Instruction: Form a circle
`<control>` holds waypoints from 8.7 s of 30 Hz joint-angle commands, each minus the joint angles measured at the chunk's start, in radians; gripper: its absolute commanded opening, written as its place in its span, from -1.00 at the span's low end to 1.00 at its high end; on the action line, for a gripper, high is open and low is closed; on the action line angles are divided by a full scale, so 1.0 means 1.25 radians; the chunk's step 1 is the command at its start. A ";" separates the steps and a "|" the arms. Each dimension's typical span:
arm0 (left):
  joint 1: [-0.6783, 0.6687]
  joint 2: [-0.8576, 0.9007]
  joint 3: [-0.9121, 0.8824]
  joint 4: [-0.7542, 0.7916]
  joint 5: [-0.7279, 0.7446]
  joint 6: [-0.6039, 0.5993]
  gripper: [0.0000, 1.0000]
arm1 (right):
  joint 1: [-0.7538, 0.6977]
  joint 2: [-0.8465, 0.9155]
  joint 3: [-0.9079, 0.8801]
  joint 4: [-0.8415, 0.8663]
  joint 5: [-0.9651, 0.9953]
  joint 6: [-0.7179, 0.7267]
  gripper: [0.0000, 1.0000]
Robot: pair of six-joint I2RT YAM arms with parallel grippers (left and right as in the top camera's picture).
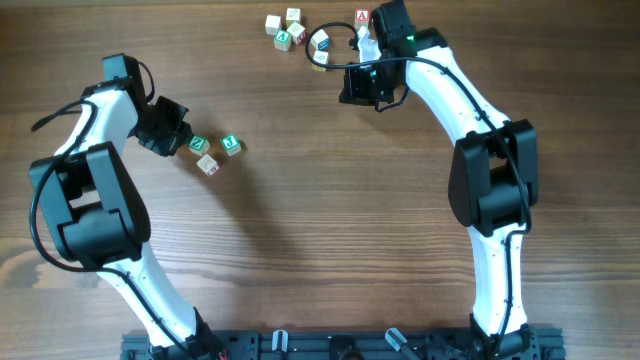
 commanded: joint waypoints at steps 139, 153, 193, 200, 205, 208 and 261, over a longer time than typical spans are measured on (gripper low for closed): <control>0.170 0.010 0.006 0.072 -0.148 0.010 1.00 | 0.360 0.125 0.013 0.493 0.108 -0.545 -0.92; 0.170 0.010 0.006 0.072 -0.148 0.010 1.00 | 0.324 0.072 0.037 0.544 0.129 -0.565 -0.91; 0.170 0.010 0.006 0.072 -0.148 0.010 1.00 | 0.284 0.178 0.019 0.457 -0.039 -0.442 -0.91; 0.170 0.010 0.006 0.072 -0.148 0.010 1.00 | 0.286 0.178 0.019 0.409 0.036 -0.343 -0.92; 0.170 0.010 0.006 0.072 -0.148 0.010 1.00 | 0.288 0.175 0.019 0.339 0.002 -0.270 -0.91; 0.170 0.010 0.006 0.072 -0.148 0.010 1.00 | 0.288 0.172 0.019 0.324 -0.045 -0.253 -0.91; 0.170 0.010 0.006 0.105 -0.147 0.010 1.00 | 0.295 0.172 0.019 0.341 -0.125 -0.242 -0.91</control>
